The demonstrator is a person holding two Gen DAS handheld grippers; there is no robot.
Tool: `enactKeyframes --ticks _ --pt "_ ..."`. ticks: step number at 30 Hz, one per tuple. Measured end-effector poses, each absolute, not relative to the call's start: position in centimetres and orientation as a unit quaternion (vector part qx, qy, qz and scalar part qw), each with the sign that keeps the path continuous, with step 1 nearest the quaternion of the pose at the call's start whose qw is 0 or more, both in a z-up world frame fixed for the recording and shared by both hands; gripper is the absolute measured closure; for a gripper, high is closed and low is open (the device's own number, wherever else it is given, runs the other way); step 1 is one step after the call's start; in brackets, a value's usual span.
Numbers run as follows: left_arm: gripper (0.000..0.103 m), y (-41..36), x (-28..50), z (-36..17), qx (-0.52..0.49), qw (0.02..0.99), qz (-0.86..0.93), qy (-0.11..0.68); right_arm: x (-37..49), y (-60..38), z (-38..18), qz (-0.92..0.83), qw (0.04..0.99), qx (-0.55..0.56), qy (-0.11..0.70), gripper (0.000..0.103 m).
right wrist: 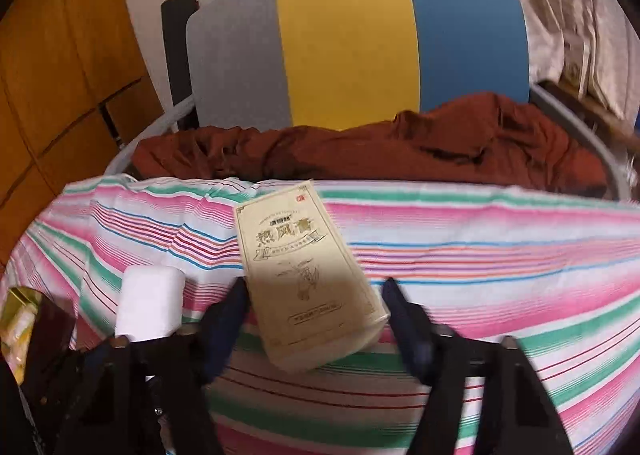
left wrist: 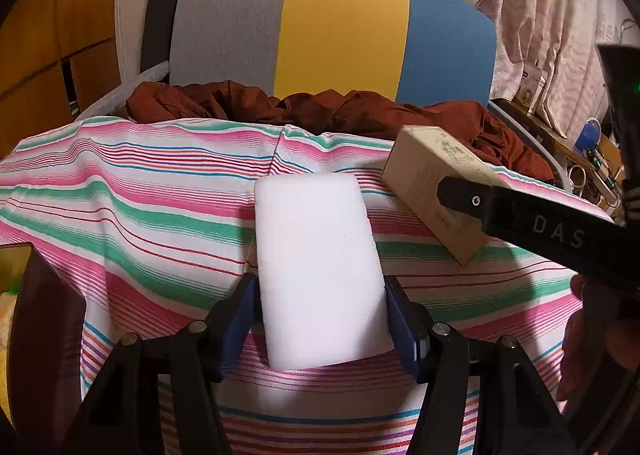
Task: Organize objects
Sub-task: 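Grasp the cream medicine box with the right tool while the left tool holds the foam block, then carry foam block and medicine box over the gold tray and open both tools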
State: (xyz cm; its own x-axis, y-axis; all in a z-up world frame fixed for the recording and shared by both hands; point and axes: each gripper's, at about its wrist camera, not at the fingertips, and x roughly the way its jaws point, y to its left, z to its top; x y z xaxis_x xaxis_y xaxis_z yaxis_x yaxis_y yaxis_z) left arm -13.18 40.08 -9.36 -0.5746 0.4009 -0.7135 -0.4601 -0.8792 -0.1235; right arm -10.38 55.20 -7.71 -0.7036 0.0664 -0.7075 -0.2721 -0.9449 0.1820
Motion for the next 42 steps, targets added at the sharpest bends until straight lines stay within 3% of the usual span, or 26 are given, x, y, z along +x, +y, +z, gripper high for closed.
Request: enactKeyframes --ticks 13,23,35,42 --pt "0.041 40.3 -13.1 -9.3 -0.390 0.239 0.888 0.047 1.0 52.4 -7.2 0.915 0.179 -0.319 0.172 0.052" --pt "0.047 40.1 -8.9 -8.7 -0.384 0.238 0.885 0.109 10.3 49.9 -6.9 0.898 0.217 -0.280 0.262 0.052" --pt "0.048 35.9 -0.4 -6.1 -0.368 0.305 0.873 0.098 15.1 46.6 -5.7 0.894 0.221 -0.263 0.286 0.052" --pt "0.048 31.7 2.8 -2.8 -0.366 0.346 0.863 0.047 16.5 44.3 -4.1 0.904 0.204 -0.258 0.272 0.052"
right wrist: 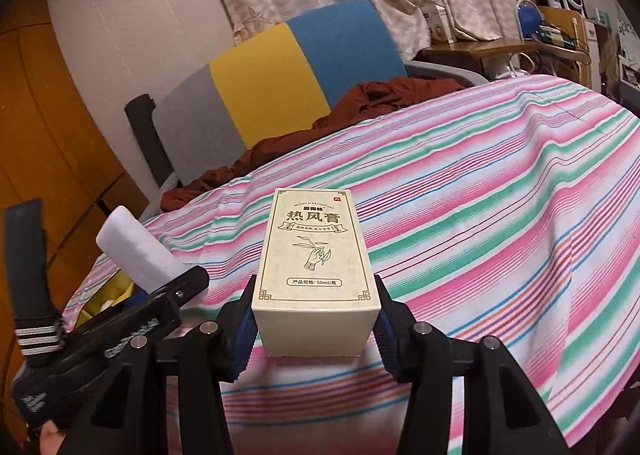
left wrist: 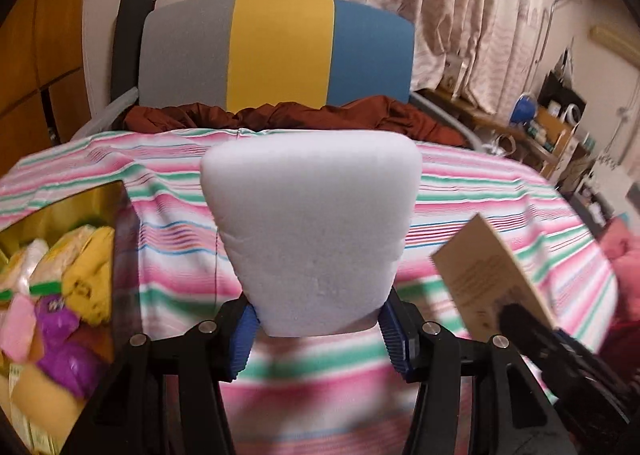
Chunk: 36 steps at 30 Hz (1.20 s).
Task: Organize objects
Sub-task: 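Carry foam block and medicine box over the gold tray and open both tools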
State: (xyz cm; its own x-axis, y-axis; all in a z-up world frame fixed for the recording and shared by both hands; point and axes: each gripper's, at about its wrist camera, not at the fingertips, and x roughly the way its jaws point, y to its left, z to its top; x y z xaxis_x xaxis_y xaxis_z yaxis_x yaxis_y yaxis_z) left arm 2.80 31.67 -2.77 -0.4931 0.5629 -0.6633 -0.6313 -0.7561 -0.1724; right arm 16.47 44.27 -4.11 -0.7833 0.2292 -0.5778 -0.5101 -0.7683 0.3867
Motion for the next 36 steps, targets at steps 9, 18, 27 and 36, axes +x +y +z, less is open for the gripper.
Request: enactKeyframes --ticks 9,18,27,36 --pt "0.048 23.1 3.1 0.4 -0.379 0.350 0.856 -0.038 15.7 39.1 -1.3 0.929 0.144 -0.243 0.240 0.052" --pt "0.047 14.0 0.0 1.6 -0.403 0.306 0.856 -0.103 13.5 32.8 0.3 0.944 0.055 -0.245 0.215 0.052" --pt "0.046 9.2 -4.6 -0.9 -0.476 0.248 0.837 -0.109 12.2 29.1 0.4 0.947 0.014 -0.257 0.190 0.052" --pt "0.019 7.6 -5.9 -2.7 -0.514 0.250 0.811 -0.127 11.2 26.9 0.2 0.942 -0.028 -0.282 0.179 0.052"
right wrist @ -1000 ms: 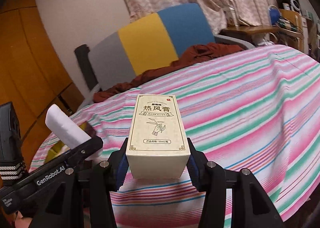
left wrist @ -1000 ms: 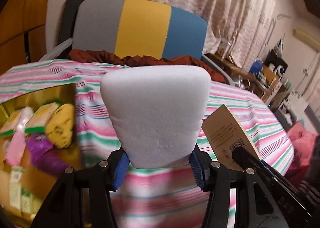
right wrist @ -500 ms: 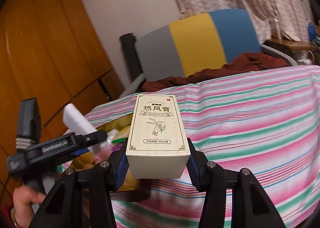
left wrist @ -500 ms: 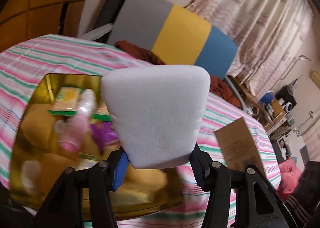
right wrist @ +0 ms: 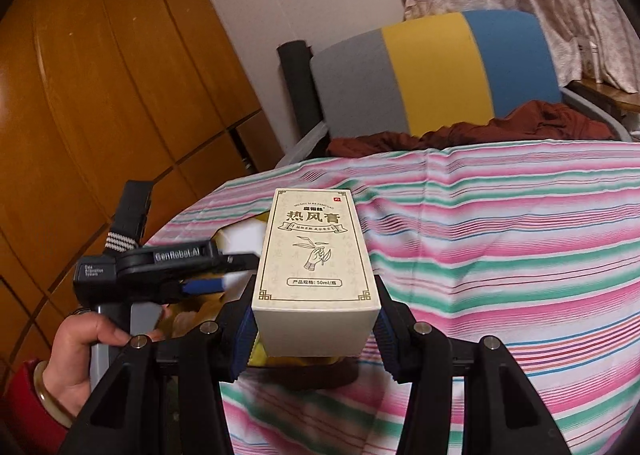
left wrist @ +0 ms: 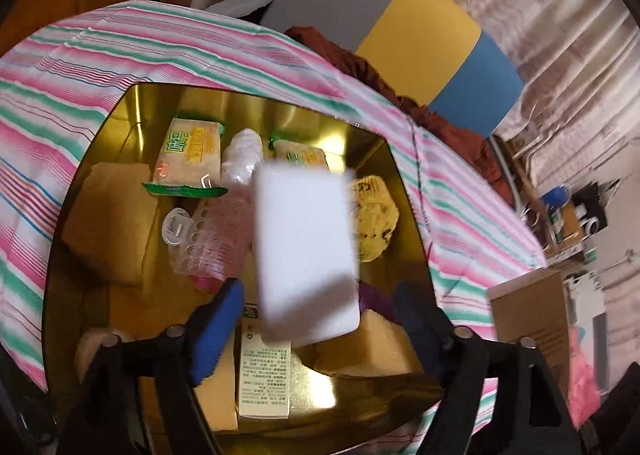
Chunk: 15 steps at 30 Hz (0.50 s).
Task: Organize objects
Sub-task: 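Carry foam block and medicine box over the gold tray and open both tools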
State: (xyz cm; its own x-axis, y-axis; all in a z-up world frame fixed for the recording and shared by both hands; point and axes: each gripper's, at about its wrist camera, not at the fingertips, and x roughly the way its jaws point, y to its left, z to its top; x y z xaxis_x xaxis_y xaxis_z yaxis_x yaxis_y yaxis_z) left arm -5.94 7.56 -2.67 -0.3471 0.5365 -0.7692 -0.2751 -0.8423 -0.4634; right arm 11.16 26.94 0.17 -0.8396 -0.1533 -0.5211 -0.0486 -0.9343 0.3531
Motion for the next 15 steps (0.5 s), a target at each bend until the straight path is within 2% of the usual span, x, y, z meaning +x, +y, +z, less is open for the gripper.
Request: enactKeyframes --ticks 1,9,15 --pt "0.015 7.3 -5.8 -2.6 -0.511 0.247 0.813 -0.128 11.1 26.6 0.2 -0.942 0.033 0.283 -0.175 0.052" --pt "0.003 2.0 -4.0 -0.3 -0.448 0.175 0.865 -0.142 10.4 24.3 0.0 -0.937 0.076 0.296 -0.168 0.052" --pt "0.002 -0.9 -2.6 0.2 -0.424 0.143 0.882 -0.145 8.7 23.4 0.1 -0.940 0.076 0.303 -0.142 0.052"
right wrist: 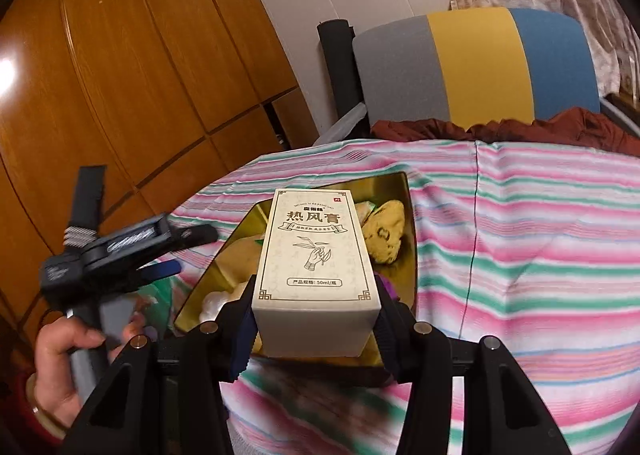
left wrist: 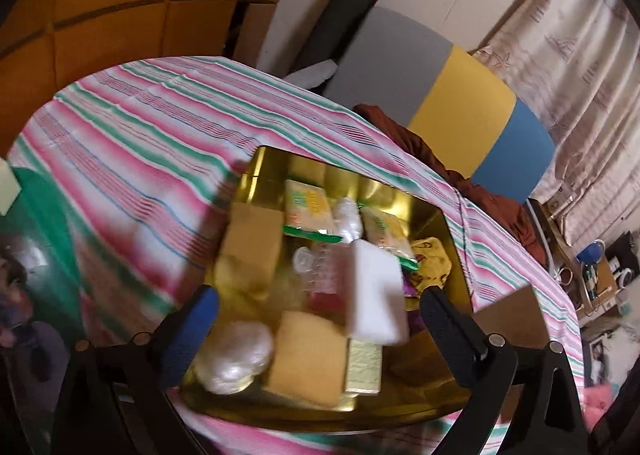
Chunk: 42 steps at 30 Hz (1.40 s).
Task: Organize objects
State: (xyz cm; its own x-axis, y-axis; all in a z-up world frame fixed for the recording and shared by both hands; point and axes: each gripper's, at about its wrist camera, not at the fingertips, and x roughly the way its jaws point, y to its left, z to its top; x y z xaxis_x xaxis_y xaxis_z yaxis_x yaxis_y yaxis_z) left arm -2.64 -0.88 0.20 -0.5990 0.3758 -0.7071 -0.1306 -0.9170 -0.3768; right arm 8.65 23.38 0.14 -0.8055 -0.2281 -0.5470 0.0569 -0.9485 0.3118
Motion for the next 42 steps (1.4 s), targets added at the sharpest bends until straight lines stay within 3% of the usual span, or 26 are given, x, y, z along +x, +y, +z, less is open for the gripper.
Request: enactKeyframes --ticks 7,21,25,29,39,42 --pt "0.001 -2.3 -1.6 -0.2 -0.428 0.147 0.878 -0.155 3.7 25.1 0.0 -0.928 0.051 0.361 -0.081 0.052" --pt "0.000 -2.8 -0.7 -1.1 -0.435 0.150 0.873 -0.163 -1.0 24.5 -2.5 -0.877 0.017 0.477 -0.060 0.052" --pt "0.000 -2.6 -0.6 -1.0 -0.436 0.153 0.872 -0.160 -3.3 23.5 -3.3 -0.878 -0.006 0.477 -0.034 0.052" --pt "0.000 -2.3 -0.2 -1.0 -0.435 0.158 0.872 -0.161 -4.4 23.5 -4.6 -0.872 -0.006 0.486 -0.062 0.051" --pt "0.000 -1.7 -0.1 -1.5 -0.445 0.162 0.865 -0.163 1.8 25.2 -2.5 -0.897 -0.004 0.425 -0.121 0.044" --pt "0.000 -1.0 0.2 -1.4 -0.443 0.165 0.867 -0.156 1.7 24.7 -2.5 -0.904 -0.009 0.417 -0.093 0.044"
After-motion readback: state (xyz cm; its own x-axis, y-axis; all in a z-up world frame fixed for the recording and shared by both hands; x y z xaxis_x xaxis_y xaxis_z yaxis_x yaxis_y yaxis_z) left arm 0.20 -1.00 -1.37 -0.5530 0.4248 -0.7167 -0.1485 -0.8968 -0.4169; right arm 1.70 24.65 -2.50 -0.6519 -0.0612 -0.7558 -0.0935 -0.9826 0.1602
